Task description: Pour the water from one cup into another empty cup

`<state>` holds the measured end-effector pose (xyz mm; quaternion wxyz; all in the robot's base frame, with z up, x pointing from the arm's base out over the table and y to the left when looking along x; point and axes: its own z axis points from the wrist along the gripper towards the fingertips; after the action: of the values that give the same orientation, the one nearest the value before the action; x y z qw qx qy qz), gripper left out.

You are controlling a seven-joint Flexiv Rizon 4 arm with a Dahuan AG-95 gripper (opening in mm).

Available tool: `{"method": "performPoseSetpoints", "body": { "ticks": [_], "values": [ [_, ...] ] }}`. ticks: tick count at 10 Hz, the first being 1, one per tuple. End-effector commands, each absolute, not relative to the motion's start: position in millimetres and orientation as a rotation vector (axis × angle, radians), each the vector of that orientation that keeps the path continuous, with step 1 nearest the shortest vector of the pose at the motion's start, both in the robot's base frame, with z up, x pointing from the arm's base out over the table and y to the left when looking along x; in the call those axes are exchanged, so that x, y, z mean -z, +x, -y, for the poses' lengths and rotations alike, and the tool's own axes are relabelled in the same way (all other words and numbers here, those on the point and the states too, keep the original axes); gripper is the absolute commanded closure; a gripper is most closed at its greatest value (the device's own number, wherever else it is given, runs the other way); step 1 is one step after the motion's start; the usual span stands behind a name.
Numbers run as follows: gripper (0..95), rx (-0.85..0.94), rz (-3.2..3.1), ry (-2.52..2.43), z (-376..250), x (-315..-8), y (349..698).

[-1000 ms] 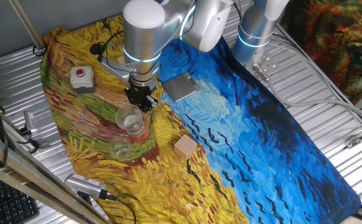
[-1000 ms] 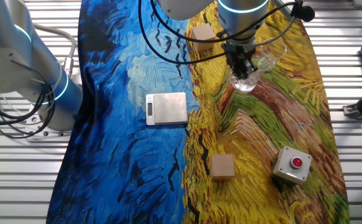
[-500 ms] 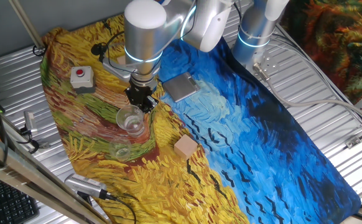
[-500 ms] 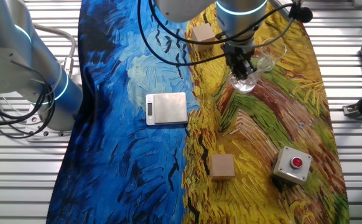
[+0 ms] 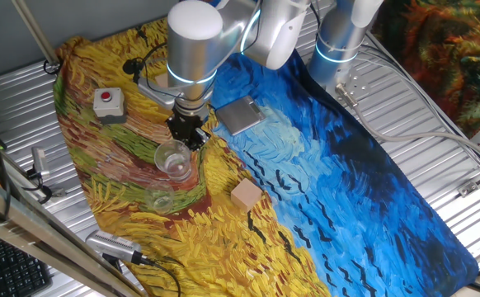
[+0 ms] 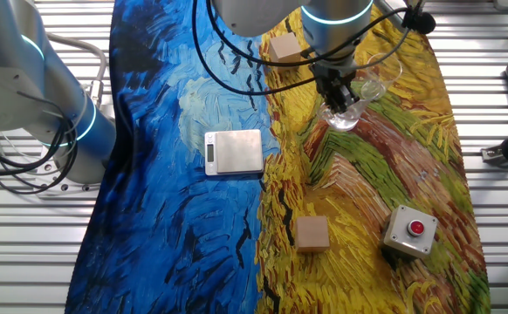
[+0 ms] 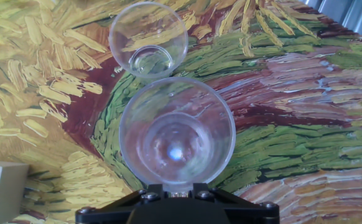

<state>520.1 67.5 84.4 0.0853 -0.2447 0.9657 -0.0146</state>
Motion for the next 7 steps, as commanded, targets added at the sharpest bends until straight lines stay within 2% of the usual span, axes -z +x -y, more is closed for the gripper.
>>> {"method": "performPoseSetpoints", "body": {
  "ticks": [1,7],
  "values": [
    [95.0,0.044,-2.872,-0.730,-67.1,-83.4,519.8],
    [95.0,0.052,-2.863,-0.757,-66.8,-81.7,519.3]
  ]
}}
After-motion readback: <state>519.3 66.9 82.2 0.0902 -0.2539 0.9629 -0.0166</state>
